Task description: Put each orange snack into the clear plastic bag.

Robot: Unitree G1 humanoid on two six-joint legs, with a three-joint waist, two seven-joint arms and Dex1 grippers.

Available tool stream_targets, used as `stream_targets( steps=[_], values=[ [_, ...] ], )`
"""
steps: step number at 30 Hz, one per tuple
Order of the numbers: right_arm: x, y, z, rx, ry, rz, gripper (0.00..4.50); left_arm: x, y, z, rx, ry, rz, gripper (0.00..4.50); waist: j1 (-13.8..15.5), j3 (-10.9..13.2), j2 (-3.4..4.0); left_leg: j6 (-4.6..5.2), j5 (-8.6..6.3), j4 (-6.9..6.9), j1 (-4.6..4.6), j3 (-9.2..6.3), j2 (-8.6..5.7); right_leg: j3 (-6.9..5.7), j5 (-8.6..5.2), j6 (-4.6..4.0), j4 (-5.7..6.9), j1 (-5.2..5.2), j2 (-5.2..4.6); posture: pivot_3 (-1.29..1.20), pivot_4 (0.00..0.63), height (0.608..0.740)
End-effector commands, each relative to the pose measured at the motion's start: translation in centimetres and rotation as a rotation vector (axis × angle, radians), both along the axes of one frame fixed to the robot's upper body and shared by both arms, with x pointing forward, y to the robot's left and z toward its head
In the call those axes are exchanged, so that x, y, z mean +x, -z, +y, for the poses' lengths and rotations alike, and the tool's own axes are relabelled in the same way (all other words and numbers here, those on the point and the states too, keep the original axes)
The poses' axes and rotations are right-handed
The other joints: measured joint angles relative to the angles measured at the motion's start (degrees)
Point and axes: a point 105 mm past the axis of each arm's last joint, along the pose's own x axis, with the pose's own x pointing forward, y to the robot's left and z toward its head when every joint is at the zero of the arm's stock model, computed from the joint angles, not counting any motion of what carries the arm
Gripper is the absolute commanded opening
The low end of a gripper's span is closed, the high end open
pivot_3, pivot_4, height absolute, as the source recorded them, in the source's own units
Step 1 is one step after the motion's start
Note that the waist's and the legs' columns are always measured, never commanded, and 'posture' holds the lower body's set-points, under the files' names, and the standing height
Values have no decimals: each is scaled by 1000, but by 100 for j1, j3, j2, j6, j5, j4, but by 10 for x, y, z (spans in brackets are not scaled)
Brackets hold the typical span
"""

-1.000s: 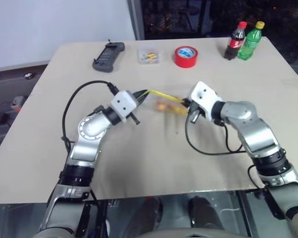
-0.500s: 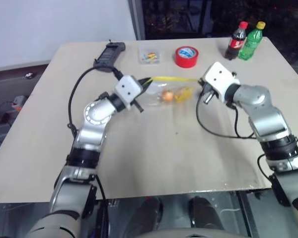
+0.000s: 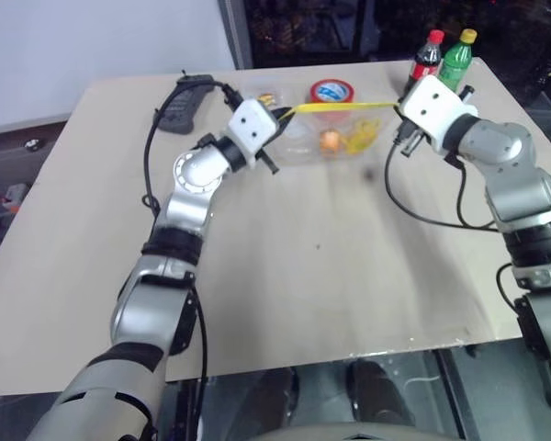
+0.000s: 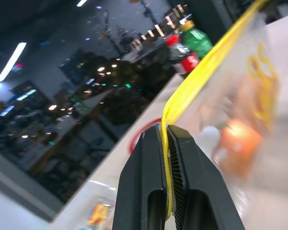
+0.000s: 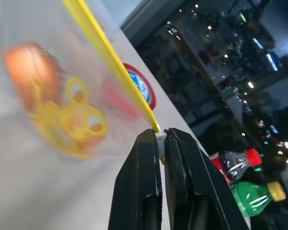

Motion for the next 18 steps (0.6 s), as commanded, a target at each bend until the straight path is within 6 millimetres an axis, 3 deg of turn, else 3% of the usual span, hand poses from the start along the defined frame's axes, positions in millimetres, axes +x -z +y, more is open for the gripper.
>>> stream_targets(
  steps=[1, 4, 6, 9, 12, 16, 18],
  values=[
    [-28, 2, -2, 81, -20, 16, 111, -25, 19, 5, -13, 34, 57, 0, -28, 0, 1, 0, 0, -2, 0, 0, 0, 2, 0, 0, -2, 0, 2, 0, 150, 740],
    [-62, 48, 23, 43, -124, 138, 111, -56, 56, 0, 54, 91, 155, 0, -22, 0, 1, 0, 0, -4, 0, 3, -2, 11, 0, 0, 27, -9, 7, 0, 150, 740],
    [-78, 65, 31, 45, -157, 174, 111, -75, 71, -1, 66, 141, 242, 0, -8, -1, 3, 0, 0, 3, 9, 5, -1, 16, -1, -1, 48, -6, 10, 0, 150, 740],
    [-96, 85, 31, 57, -185, 218, 1158, -96, 76, 6, 30, 177, 352, 1118, 69, 0, 6, -1, 0, 28, 19, 13, -2, 25, 0, 0, 80, 0, 14, 0, 150, 740],
    [-105, 97, 17, 84, -170, 277, 2662, -106, 74, 15, -7, 182, 415, 2542, 195, 2, 6, 2, -3, 32, 64, 14, -1, 21, 6, 5, 71, 52, 18, 0, 150, 740],
    [-114, 99, -20, 93, -118, 356, 4430, -118, 70, 37, -80, 146, 506, 4269, 313, 6, 11, 29, -22, 20, 127, 13, 0, 15, 5, 6, 44, 120, 19, 0, 150, 740],
    [-114, 95, -34, 133, -79, 357, 4497, -128, 69, 46, -114, 164, 574, 4443, 318, 5, 10, 28, -23, 19, 131, 9, 2, 11, 5, 6, 38, 128, 20, 0, 150, 740]
  ],
)
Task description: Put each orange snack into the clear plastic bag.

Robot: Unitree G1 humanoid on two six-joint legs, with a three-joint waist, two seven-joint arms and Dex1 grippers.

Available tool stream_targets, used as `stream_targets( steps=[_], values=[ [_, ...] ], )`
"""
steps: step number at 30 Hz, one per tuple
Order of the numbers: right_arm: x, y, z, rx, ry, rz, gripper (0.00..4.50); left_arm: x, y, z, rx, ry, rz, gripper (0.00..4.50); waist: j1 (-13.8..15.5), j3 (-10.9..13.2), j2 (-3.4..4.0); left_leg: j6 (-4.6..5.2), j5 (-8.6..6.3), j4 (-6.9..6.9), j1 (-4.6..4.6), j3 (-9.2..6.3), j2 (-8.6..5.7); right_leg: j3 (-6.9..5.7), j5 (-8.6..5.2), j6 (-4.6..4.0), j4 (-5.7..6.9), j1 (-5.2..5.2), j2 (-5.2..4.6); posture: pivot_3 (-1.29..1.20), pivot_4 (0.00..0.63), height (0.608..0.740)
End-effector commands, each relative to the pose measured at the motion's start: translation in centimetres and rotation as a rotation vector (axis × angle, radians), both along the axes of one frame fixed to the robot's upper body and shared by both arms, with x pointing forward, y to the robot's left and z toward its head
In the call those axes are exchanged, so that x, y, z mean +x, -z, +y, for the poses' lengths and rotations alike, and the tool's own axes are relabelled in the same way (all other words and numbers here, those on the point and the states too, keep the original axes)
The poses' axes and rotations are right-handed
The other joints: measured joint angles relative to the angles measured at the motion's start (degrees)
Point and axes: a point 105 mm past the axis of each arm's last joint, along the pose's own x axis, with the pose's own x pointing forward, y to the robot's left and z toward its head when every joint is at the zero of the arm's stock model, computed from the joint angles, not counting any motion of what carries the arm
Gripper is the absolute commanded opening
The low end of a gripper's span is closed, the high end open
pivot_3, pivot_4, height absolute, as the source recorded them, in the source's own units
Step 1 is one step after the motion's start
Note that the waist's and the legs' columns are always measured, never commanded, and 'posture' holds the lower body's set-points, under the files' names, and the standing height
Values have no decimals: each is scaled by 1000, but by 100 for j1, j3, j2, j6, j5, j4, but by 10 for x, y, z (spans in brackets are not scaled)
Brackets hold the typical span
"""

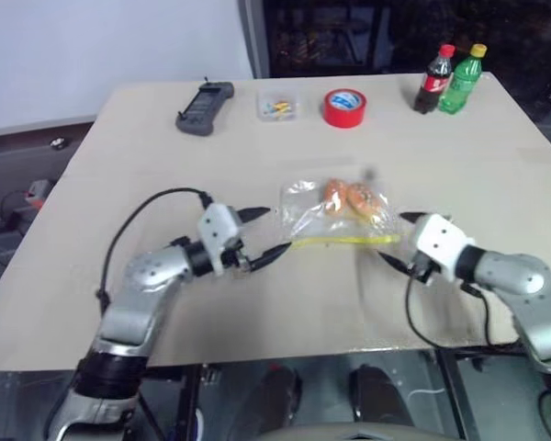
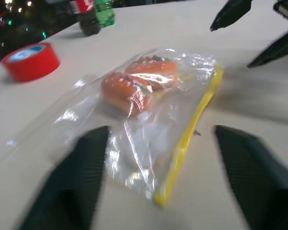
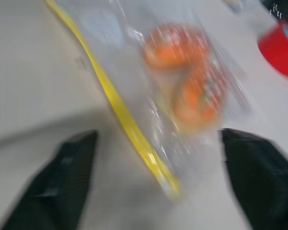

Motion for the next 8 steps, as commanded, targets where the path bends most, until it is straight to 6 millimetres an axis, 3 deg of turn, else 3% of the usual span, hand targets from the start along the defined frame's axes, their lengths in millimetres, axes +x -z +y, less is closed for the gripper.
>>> stream_targets(
  steps=[1, 5, 8],
  values=[
    [-3, -21, -20, 66, 49, -35, 4497, -17, -16, 14, -60, 16, 50, 4443, -2, 0, 0, -2, -1, 0, 0, -1, 2, -1, 0, 0, -2, 0, 2, 0, 150, 740],
    [-15, -28, -38, 135, 66, 18, 4497, -29, -24, 38, -83, -31, 89, 4443, -12, 0, 0, -8, -5, -14, 2, 1, 11, 2, -1, -2, -13, -2, 5, 0, 150, 740],
    [-22, -30, -44, 153, 69, 37, 4497, -33, -24, 46, -79, -42, 130, 4443, 28, 0, 2, -2, -9, -25, 11, 0, 12, -2, 0, -1, -40, 18, 4, 0, 150, 740]
  ],
)
